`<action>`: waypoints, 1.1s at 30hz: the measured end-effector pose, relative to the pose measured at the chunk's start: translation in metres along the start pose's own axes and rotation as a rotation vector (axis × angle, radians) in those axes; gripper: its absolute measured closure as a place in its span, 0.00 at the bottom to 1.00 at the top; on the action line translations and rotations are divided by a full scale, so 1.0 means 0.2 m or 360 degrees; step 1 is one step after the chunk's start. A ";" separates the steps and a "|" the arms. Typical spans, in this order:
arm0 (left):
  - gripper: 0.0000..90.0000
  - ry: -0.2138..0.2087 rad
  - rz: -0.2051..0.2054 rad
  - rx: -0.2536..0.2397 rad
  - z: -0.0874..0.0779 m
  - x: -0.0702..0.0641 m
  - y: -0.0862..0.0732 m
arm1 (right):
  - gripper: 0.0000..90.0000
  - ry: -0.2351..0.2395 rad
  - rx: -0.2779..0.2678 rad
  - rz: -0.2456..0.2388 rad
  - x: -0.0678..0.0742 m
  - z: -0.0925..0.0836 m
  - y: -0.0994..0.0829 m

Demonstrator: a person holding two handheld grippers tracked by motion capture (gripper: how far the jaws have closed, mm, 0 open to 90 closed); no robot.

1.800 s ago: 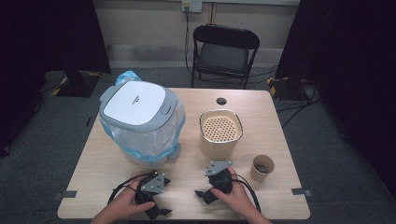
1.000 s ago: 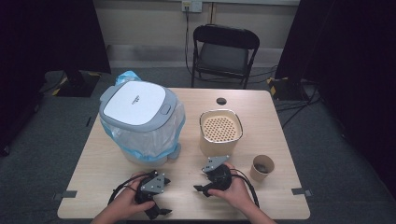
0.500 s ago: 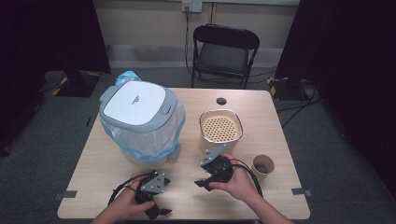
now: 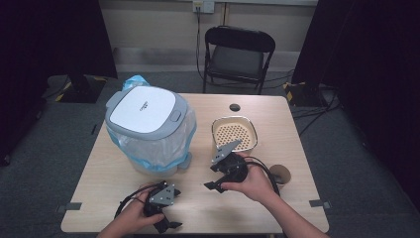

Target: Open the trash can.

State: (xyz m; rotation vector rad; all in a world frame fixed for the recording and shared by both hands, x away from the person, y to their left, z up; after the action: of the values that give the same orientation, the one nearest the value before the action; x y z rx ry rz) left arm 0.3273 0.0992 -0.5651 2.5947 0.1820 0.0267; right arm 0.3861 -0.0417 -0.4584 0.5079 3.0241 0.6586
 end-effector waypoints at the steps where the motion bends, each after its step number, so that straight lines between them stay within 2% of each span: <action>1: 0.00 0.0001 0.0000 -0.0003 0.00 0.00 0.00 | 0.40 -0.0003 -0.0014 -0.0019 -0.01 -0.01 0.01; 3: 0.00 0.0006 0.0008 -0.0002 0.00 0.00 0.00 | 0.40 -0.0005 0.0002 -0.0002 -0.02 -0.04 0.03; 10: 0.00 0.0008 0.0019 0.0008 0.00 0.01 0.00 | 0.43 -0.0049 0.0017 -0.0051 -0.05 -0.13 0.12; 14: 0.00 0.0002 0.0009 0.0021 -0.01 0.00 0.00 | 0.43 -0.0050 -0.0008 -0.0057 -0.08 -0.19 0.19; 18: 0.00 0.0004 0.0010 -0.0003 0.00 0.00 0.00 | 0.43 -0.0065 0.0000 -0.0063 -0.10 -0.22 0.23; 25: 0.00 -0.0002 0.0014 0.0001 0.00 0.00 0.00 | 0.44 -0.0073 0.0003 -0.0073 -0.12 -0.29 0.31; 33: 0.00 -0.0007 0.0005 0.0006 0.00 0.00 0.00 | 0.50 -0.0085 -0.0021 -0.0082 -0.15 -0.36 0.40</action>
State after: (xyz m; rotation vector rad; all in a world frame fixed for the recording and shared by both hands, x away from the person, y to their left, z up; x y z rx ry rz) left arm 0.3269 0.0995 -0.5642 2.5986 0.1770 0.0219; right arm 0.4344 -0.0120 -0.3626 0.4384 2.9702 0.6508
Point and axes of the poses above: each handheld gripper's, and its own axes: z roughly forward along the jaws, y roughly out of its top, x roughly to its left, the point moved 9 cm from there along z, roughly forward along the jaws, and after that the axes turned 15 degrees about x, right-handed, at the moved point
